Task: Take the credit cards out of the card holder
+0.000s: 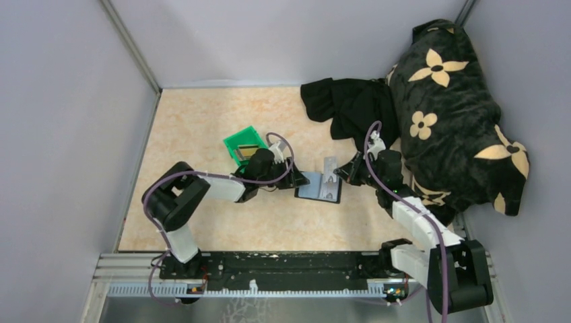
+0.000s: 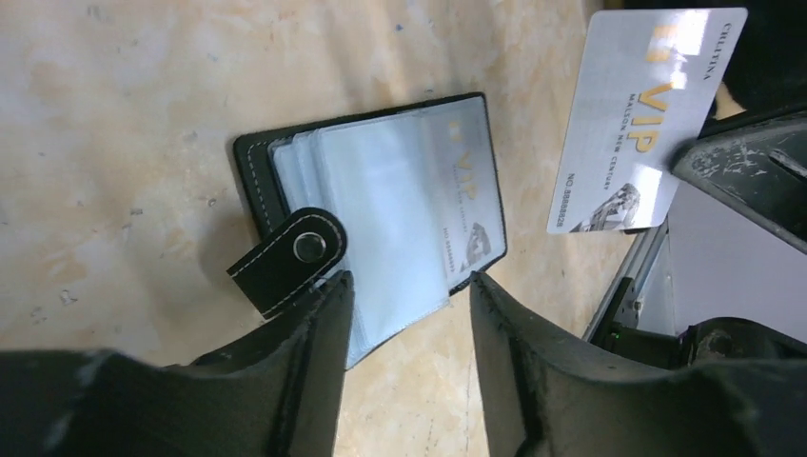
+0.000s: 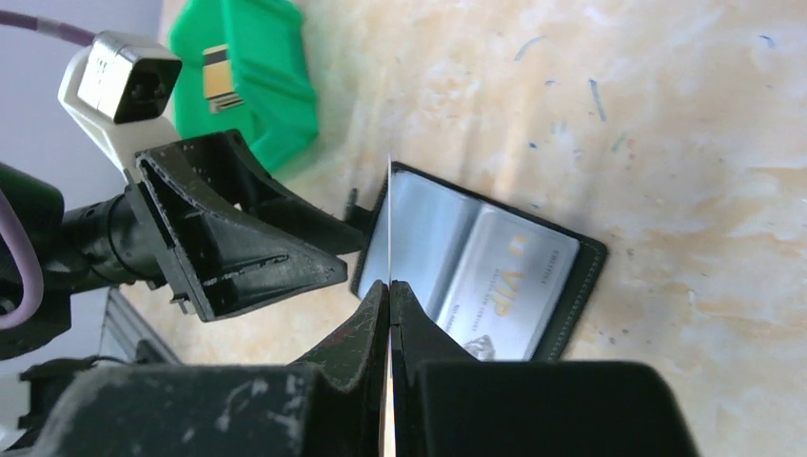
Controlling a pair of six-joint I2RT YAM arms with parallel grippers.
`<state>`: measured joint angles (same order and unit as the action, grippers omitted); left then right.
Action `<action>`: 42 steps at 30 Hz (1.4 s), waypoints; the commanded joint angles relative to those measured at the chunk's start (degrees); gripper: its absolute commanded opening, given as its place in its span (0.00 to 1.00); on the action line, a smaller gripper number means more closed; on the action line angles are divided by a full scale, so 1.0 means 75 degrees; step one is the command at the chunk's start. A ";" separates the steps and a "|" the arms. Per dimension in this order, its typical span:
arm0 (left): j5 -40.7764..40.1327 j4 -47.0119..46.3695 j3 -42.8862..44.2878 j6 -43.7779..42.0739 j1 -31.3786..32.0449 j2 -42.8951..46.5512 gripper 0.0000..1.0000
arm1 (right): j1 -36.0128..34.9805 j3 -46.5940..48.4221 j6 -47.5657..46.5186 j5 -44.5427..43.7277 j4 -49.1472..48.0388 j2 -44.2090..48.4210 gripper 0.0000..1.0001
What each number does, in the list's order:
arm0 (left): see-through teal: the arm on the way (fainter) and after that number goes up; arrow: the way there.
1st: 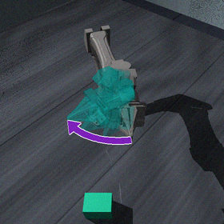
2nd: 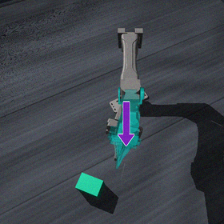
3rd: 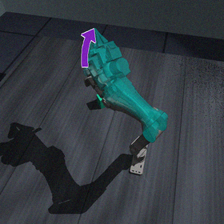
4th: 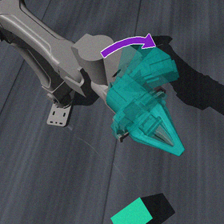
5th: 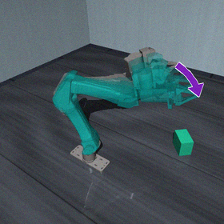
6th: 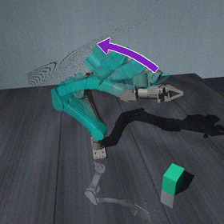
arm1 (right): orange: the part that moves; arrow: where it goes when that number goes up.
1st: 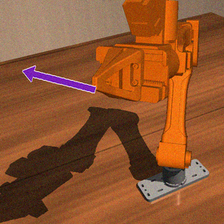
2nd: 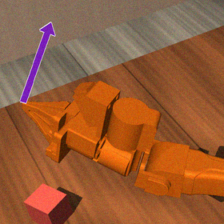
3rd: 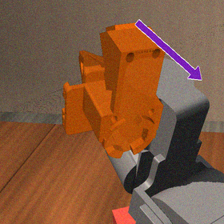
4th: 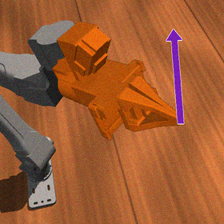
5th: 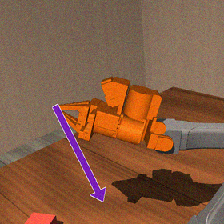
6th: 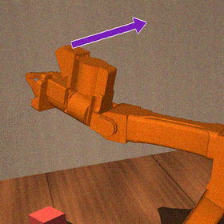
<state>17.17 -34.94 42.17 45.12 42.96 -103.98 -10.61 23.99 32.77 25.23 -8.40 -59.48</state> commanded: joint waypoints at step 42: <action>0.5390 -0.6913 0.0314 0.2295 -0.1064 0.0274 0.69 | 0.0153 0.0340 0.2537 0.4742 -0.3546 0.0692 0.00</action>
<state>53.63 -79.88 42.96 59.55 35.20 -102.00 -9.82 24.47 53.01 59.05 -33.34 -55.51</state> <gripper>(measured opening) 0.706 0.007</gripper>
